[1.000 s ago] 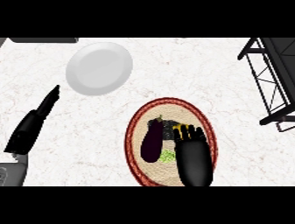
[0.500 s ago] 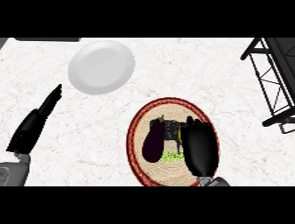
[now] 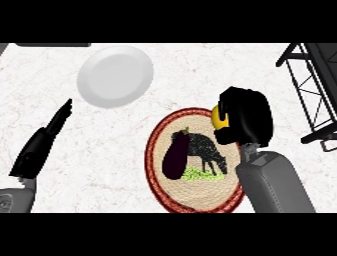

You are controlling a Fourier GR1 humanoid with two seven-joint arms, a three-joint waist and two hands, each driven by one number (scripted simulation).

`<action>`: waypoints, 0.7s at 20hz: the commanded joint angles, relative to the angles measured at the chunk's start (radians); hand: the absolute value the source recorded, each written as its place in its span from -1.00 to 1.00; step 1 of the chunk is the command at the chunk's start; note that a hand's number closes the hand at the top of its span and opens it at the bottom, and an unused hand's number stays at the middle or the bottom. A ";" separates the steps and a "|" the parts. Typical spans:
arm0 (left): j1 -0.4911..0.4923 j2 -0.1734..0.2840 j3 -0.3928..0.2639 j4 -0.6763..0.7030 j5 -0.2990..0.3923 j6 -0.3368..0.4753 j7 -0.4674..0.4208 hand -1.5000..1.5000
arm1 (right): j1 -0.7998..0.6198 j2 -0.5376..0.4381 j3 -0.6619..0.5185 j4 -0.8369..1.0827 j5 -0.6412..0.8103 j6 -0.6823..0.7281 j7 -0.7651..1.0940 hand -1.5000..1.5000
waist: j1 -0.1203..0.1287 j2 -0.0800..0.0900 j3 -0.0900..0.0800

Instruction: Pick the lemon from the placemat and place it in the tiered shelf

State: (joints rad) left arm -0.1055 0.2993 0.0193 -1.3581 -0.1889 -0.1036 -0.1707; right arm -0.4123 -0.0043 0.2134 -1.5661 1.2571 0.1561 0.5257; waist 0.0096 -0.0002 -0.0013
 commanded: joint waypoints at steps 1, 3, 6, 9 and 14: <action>0.004 0.021 0.025 -0.015 0.022 -0.023 0.002 0.00 | -0.115 -0.010 -0.086 -0.127 -0.048 0.005 0.007 1.00 | -0.009 -0.004 0.001; -0.017 0.006 0.006 -0.007 -0.005 -0.005 0.015 0.00 | -0.141 -0.021 -0.102 -0.177 -0.040 -0.031 0.005 1.00 | -0.013 -0.003 0.001; 0.015 -0.012 0.007 -0.036 -0.010 0.019 0.019 0.00 | -0.206 -0.061 -0.125 -0.295 -0.019 0.047 0.054 1.00 | -0.013 -0.005 0.001; -0.001 0.047 0.043 -0.049 0.044 -0.067 0.056 0.00 | -0.355 -0.104 -0.190 -0.354 -0.030 0.203 0.132 1.00 | -0.012 -0.006 0.001; 0.021 -0.008 0.008 -0.036 -0.010 -0.011 0.024 0.00 | -0.533 -0.160 -0.317 -0.404 -0.102 0.420 0.236 1.00 | -0.012 -0.004 0.000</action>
State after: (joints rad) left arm -0.0926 0.2964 0.0323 -1.4038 -0.1895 -0.1104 -0.1333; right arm -0.8162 -0.1301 -0.0224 -1.9378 1.1937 0.4525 0.6944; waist -0.0042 -0.0061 -0.0007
